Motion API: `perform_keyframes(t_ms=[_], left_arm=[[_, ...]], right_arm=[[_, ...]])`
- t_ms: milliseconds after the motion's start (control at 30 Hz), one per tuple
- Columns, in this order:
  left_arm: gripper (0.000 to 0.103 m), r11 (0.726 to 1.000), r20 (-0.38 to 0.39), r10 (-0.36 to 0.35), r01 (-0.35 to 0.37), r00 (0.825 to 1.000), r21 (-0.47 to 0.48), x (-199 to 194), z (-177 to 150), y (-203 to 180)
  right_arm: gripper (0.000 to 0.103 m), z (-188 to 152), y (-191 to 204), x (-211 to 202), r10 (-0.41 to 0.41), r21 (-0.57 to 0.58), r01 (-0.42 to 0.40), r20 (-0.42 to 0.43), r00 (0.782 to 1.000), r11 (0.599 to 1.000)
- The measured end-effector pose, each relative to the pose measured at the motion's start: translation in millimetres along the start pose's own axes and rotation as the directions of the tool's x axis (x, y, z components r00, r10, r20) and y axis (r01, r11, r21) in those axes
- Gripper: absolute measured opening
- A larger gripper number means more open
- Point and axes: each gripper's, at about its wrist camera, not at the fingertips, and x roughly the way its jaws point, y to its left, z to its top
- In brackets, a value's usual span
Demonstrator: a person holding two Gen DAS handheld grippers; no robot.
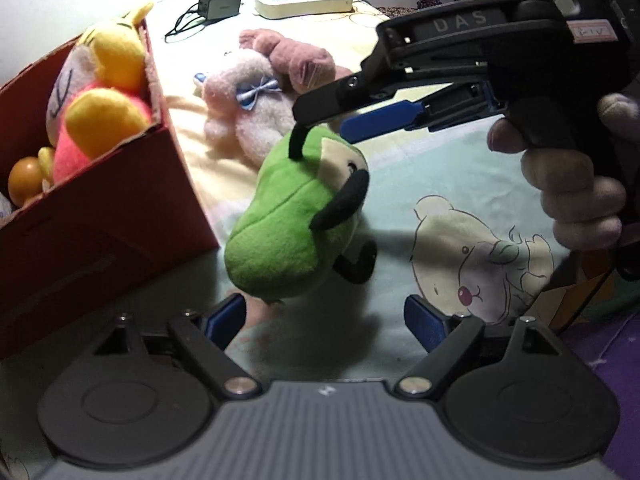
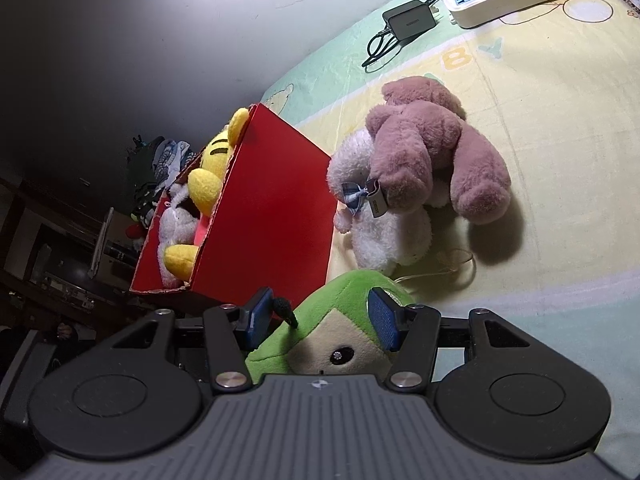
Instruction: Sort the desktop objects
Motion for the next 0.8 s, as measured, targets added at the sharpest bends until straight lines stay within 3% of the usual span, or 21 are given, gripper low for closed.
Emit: perform_keyframes(t_ms=[133,333,433,567,800], left_arm=[[0.086,0.999,0.039,0.051,-0.051,0.998,-0.01,-28,-1,9],[0.086,0.992,0.131,0.103,-0.111,0.986,0.055,-24,28,-1],[0.086,0.984,0.097,0.136,-0.146,0.986,0.099,-5,30,-7],[0.086,0.983,0.054,0.163,-0.167,0.985,0.072,12,21,3],[0.088,0.995,0.002,0.102,-0.102,0.995,-0.013,40,19,20]], right_arm=[[0.057,3,-6,-2,0.074,0.057,-0.074,0.009,0.997,0.996],[0.056,5,-18,-11,0.048,0.084,-0.048,0.008,0.999,0.995],[0.056,2,-22,-12,0.035,0.083,-0.033,-0.019,0.999,0.996],[0.057,-6,-26,-13,0.055,0.083,-0.05,-0.055,0.997,0.995],[0.057,-16,-41,12,0.106,0.184,-0.082,-0.127,0.986,0.98]])
